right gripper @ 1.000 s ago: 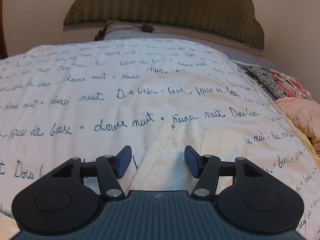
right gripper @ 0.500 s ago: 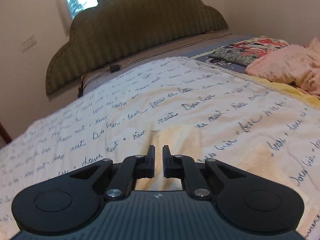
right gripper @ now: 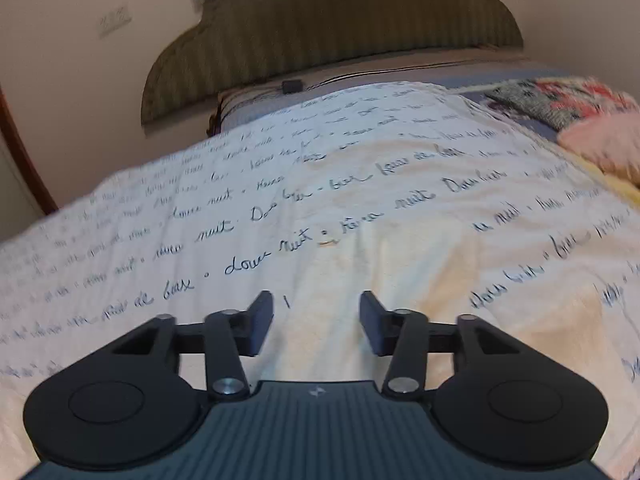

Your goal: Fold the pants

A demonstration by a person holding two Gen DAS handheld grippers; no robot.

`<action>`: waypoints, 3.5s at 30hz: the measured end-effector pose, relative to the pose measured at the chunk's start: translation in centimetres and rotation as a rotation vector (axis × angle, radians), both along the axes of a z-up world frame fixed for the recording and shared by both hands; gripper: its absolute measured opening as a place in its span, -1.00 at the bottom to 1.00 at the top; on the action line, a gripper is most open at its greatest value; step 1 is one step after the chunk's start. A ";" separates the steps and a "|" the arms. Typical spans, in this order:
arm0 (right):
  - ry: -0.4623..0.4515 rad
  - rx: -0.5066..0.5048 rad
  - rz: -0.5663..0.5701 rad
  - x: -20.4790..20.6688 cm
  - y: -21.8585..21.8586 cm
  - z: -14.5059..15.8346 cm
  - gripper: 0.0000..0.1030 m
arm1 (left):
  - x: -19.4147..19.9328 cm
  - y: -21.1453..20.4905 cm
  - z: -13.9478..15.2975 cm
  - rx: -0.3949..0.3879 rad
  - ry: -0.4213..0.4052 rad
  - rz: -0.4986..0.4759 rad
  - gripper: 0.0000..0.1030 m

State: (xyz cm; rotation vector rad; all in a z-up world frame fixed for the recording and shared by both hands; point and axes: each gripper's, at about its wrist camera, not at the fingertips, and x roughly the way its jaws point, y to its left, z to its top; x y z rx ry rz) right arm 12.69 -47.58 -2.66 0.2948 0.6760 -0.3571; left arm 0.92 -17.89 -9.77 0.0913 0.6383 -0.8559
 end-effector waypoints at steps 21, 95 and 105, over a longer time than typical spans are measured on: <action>-0.408 0.313 -0.426 -17.7 -8.4 -0.4 -0.86 | 0.8 0.9 -0.2 -0.064 0.040 -0.002 0.97; -0.006 -0.242 -0.176 -17.6 -3.3 -3.7 0.51 | 0.0 0.6 5.0 0.154 -0.006 0.089 0.76; -0.384 -0.500 0.657 -17.3 22.3 1.1 0.53 | 1.7 21.5 9.1 0.153 0.053 0.614 0.77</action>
